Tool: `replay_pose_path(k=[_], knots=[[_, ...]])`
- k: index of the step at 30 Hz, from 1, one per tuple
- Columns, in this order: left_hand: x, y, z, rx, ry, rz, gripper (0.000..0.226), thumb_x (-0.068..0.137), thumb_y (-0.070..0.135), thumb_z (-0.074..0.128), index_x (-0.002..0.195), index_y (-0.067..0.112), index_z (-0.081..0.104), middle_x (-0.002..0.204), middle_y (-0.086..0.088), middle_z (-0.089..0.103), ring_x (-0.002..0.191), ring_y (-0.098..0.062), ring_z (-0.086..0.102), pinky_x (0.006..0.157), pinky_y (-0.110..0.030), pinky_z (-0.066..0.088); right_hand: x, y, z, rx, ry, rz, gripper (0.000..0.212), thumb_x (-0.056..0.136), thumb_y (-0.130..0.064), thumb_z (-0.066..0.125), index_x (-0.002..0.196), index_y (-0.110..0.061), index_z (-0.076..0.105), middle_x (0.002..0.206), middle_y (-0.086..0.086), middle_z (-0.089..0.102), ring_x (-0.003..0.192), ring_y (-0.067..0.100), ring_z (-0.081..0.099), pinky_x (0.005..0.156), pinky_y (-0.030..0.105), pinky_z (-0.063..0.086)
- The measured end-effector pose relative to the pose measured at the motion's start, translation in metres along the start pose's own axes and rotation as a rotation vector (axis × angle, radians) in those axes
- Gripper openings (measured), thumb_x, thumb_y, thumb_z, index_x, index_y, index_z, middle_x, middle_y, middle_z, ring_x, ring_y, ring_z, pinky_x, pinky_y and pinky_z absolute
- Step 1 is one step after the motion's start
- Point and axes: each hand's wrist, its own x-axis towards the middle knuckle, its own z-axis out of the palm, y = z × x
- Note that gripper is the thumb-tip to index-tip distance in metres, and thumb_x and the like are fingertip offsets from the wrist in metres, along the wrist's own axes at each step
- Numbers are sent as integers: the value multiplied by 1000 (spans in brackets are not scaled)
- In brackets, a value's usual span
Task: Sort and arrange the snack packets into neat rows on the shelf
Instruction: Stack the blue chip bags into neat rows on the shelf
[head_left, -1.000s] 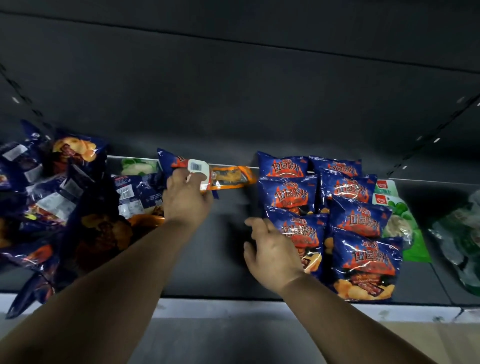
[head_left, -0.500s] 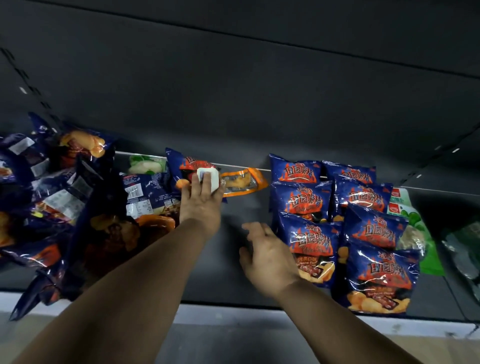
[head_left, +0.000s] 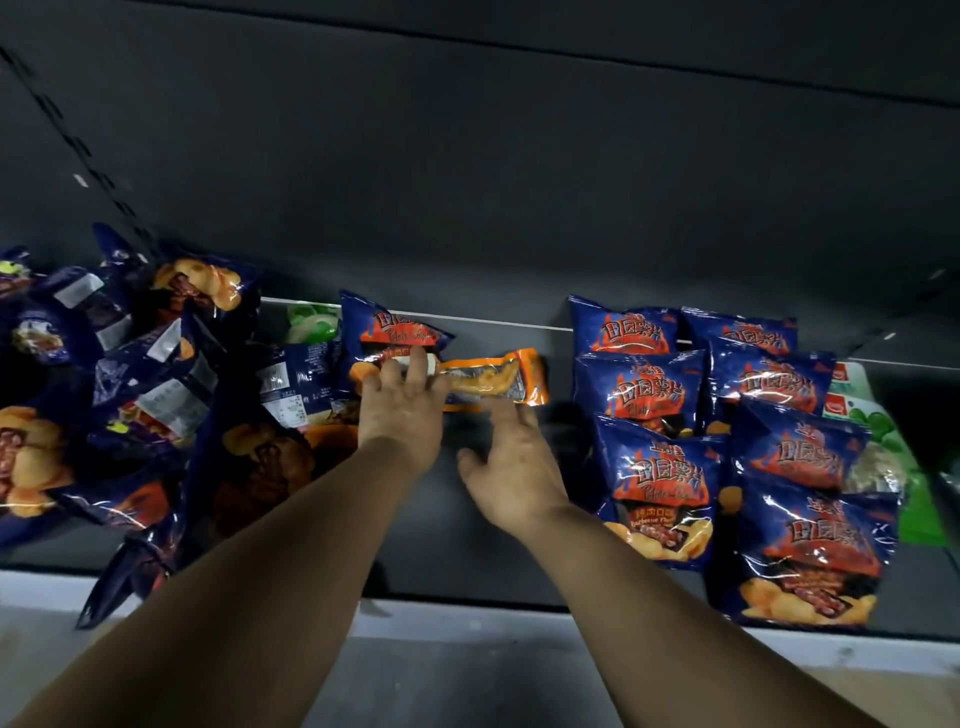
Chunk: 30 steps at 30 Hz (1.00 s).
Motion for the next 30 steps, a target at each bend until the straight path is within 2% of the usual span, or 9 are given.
replay_pose_path(k=[6,9,12,14,17,21,24,26,30], knots=[[-4,-17,7,-80,66,-9,46,92,13,45,136,19,32,135,-10,39,124,-31,40,102,-41,34,3,-4,6,6,-17,36,57,91,-22,57,141,-27,32,142,2,31,124,27,47,98,32,40],[-9,-31,17,-449,160,-3,34,92,7,45,124,17,48,126,-7,51,109,-30,53,85,-36,39,3,-5,10,3,-29,48,58,91,-22,57,142,-23,30,142,4,32,127,26,44,100,31,38],[-15,-38,18,-778,434,-7,24,93,7,42,108,5,60,110,-16,57,91,-37,58,74,-38,43,3,-5,14,1,-48,63,58,92,-23,57,143,-21,30,143,3,30,126,24,45,99,30,38],[-15,-44,12,-896,618,-123,27,92,10,38,105,1,60,110,-20,56,90,-37,57,74,-35,43,4,-6,17,4,-56,70,57,92,-23,56,143,-20,30,144,3,30,126,23,45,99,28,38],[-13,-60,7,-1028,744,-436,25,93,1,45,115,0,58,121,-22,50,102,-32,53,76,-13,32,3,-9,21,5,-67,63,57,92,-23,56,143,-19,29,143,3,30,123,23,47,97,27,39],[-11,-78,12,-1218,739,-876,45,94,3,45,139,1,42,134,-23,42,118,-36,47,95,-25,32,1,-9,24,7,-92,69,58,93,-22,56,143,-20,28,142,4,30,123,24,47,97,28,40],[-10,-79,9,-1394,641,-998,63,95,11,48,151,15,20,147,-20,27,129,-36,39,102,-33,33,0,-8,23,-1,-92,80,58,92,-22,58,142,-20,28,142,4,30,121,24,49,97,29,41],[-11,-76,6,-1331,618,-901,73,91,14,55,151,22,16,151,-21,17,130,-40,36,101,-39,37,0,-6,23,-6,-92,83,58,91,-22,58,142,-19,28,142,5,31,121,24,49,98,29,41],[-8,-61,5,-772,705,-595,61,78,22,63,137,19,46,151,-27,18,137,-45,25,102,-53,32,-1,-2,21,-3,-79,87,59,90,-20,59,142,-17,30,141,6,31,123,24,47,98,27,39]])
